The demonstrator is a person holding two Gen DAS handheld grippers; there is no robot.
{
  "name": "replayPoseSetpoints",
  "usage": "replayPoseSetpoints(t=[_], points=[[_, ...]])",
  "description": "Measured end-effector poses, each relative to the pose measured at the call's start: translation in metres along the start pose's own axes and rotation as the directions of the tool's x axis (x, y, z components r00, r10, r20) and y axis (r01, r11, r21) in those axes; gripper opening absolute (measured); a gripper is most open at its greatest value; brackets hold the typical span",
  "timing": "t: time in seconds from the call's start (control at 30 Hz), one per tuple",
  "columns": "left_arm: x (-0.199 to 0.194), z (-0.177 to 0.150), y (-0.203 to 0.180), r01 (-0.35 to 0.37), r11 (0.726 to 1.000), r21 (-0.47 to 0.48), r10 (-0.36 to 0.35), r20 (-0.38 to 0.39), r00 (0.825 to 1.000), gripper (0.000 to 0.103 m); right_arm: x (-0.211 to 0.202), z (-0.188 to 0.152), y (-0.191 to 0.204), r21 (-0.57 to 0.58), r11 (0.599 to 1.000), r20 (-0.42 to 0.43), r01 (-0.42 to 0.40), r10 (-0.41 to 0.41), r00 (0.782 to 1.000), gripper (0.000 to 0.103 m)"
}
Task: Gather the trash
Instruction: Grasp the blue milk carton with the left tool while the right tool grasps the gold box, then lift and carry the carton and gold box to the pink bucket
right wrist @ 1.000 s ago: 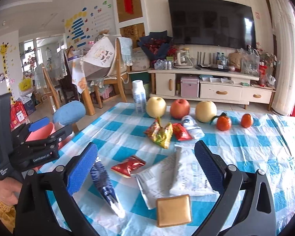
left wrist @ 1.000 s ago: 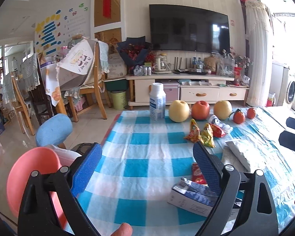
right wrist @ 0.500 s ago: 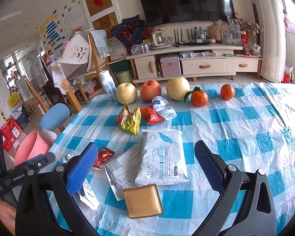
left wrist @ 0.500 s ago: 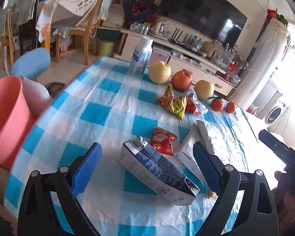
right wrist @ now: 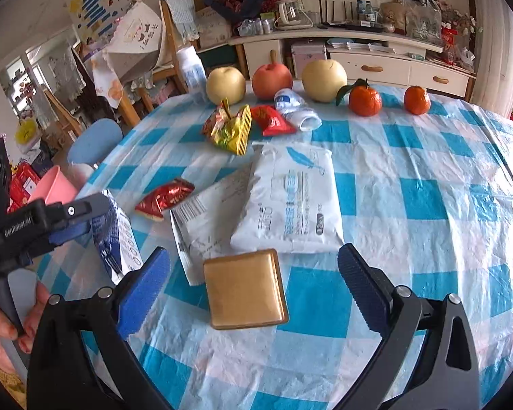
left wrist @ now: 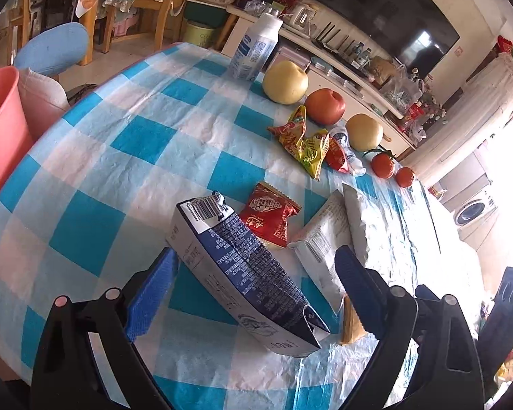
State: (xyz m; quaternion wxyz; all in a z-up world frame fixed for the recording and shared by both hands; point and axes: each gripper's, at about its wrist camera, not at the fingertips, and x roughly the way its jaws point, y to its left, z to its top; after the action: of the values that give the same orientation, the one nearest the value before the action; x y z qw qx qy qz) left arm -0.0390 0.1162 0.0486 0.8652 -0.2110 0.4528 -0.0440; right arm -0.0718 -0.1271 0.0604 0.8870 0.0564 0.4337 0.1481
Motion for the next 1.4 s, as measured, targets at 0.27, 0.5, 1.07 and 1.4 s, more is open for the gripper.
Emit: replayPoseSetpoints(t=[0.27, 0.5, 1.07, 1.4], points=[[0.019, -0.002, -0.006, -0.043, 0.999, -0.001, 0.043, -0.048, 0.998, 0.082, 0.016, -0.015, 0.01, -0.057, 0.998, -0.057, -0.013, 0.009, 0.998, 0.081], [0.028, -0.003, 0.002, -0.049, 0.999, -0.018, 0.046, -0.098, 0.994, 0.069, 0.027, -0.016, 0.015, -0.086, 0.996, -0.092, -0.024, 0.016, 0.996, 0.069], [0.023, 0.003, 0.008, -0.007, 1.0, -0.016, 0.005, -0.093, 0.996, 0.048, 0.037, -0.021, 0.028, -0.184, 0.982, -0.1, 0.036, -0.055, 0.994, 0.071], [0.018, 0.006, 0.013, 0.008, 1.0, -0.007, -0.008, -0.07, 0.998, 0.039, 0.036, -0.021, 0.03, -0.215, 0.975, -0.085, 0.064, -0.084, 0.993, 0.061]])
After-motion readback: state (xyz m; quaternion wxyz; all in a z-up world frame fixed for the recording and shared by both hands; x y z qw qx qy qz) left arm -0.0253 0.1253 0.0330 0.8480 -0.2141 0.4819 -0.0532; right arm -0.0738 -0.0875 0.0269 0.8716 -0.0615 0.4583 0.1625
